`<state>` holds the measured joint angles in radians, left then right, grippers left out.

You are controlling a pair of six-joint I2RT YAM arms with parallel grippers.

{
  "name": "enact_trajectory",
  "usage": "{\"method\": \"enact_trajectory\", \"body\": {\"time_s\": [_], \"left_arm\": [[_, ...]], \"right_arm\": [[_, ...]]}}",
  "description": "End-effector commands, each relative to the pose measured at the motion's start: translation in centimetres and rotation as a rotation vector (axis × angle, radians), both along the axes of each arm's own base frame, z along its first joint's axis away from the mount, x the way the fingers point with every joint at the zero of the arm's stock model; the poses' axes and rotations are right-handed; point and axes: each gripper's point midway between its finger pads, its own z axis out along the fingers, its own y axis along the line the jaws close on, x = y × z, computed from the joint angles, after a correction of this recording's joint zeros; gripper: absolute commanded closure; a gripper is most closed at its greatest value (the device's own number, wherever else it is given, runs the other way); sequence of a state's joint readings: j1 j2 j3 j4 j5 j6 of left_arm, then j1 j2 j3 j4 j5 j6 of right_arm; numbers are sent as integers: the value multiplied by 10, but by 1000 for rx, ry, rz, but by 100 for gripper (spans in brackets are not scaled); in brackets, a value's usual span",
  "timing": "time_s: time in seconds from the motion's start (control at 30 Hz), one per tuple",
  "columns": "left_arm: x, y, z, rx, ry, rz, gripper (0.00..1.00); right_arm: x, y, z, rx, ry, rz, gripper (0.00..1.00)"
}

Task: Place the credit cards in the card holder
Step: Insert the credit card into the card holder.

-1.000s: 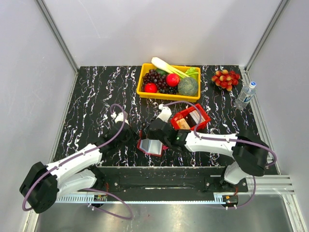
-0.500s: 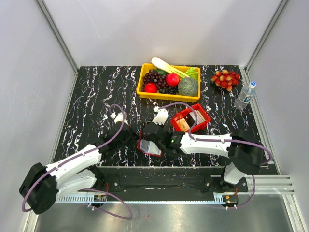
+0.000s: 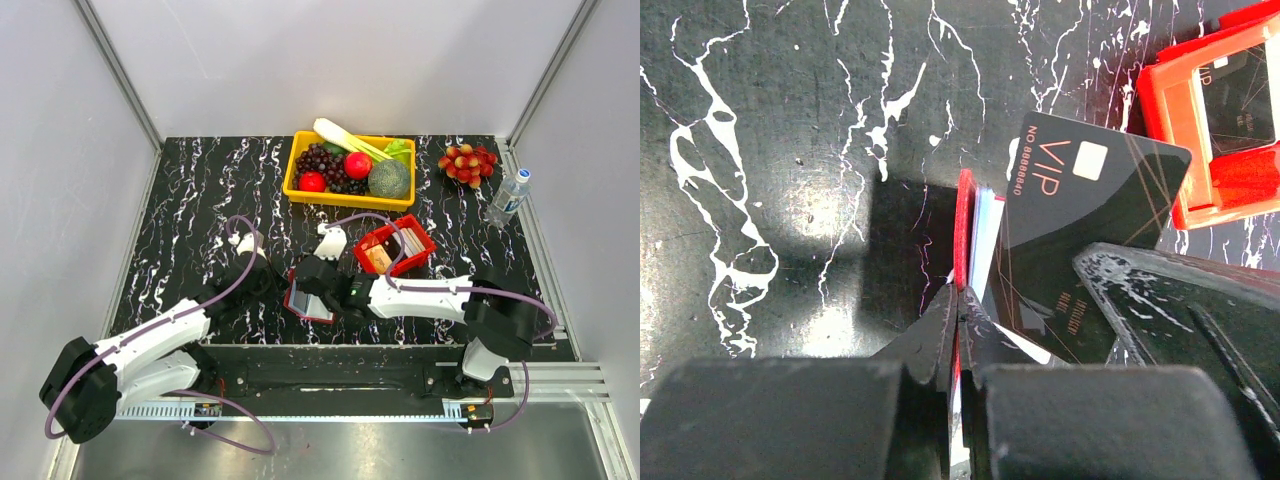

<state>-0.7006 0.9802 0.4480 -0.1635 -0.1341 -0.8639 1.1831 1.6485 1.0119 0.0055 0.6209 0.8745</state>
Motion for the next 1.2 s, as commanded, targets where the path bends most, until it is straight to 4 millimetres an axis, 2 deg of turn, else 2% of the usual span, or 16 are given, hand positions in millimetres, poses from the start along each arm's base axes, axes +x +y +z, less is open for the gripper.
{"method": "enact_trajectory", "body": {"time_s": [0.0,0.4,0.67,0.93,1.17], "left_arm": [[7,-8,18,-60,-56,-2,100],[7,-7,18,-59,-58,1,100],[7,-7,18,-55,-56,1,100],[8,-5,17,-46,-55,6,100],[7,-4,16,-40,-54,9,100]], "right_arm": [[9,8,17,13,-52,-32,100],[6,10,38,86,-77,-5,100],[6,9,27,49,-60,-10,100],[7,0,27,27,-64,-36,100],[6,-5,12,-23,-44,-45,100]]}}
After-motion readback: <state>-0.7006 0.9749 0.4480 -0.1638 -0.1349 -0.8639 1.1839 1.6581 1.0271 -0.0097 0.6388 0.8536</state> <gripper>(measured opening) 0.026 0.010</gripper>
